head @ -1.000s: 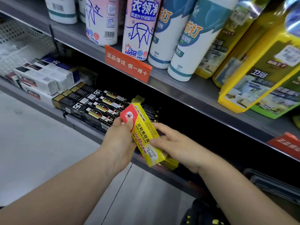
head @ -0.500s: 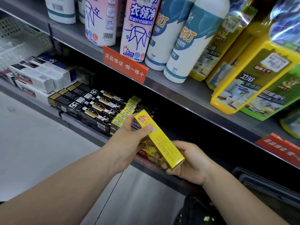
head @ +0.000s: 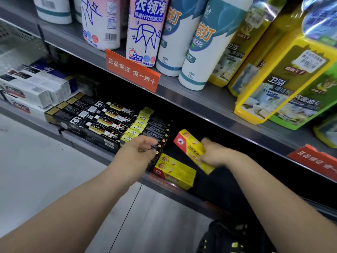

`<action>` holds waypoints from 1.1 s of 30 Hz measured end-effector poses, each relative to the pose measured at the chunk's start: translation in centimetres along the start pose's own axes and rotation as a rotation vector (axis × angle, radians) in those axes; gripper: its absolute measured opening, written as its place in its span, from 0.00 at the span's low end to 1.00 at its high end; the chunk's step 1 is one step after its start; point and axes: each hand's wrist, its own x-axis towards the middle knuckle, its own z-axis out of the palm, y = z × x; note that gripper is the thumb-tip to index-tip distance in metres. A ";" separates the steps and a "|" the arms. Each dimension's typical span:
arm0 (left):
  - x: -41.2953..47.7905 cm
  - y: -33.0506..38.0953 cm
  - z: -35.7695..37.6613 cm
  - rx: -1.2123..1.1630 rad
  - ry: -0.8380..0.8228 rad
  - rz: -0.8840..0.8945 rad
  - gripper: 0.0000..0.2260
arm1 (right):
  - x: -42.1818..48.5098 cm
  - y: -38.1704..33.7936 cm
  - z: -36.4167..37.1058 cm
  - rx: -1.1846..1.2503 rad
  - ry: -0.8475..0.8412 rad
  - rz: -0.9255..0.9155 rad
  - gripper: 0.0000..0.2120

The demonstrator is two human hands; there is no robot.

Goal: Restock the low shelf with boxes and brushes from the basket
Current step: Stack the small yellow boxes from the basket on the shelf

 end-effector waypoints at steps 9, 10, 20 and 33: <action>0.5 -0.3 -0.2 0.149 0.016 0.049 0.09 | 8.4 0.4 7.8 -0.001 -0.114 0.017 0.25; 0.6 -0.4 -0.2 0.158 0.014 0.048 0.08 | 8.5 0.6 8.1 0.039 -0.150 0.014 0.25; 0.5 0.0 1.5 0.161 -0.058 0.092 0.08 | 7.6 1.2 7.6 0.215 -0.261 0.136 0.16; -6.5 3.6 9.6 0.555 -0.402 0.514 0.05 | -11.2 5.2 -1.3 0.573 0.116 -0.189 0.09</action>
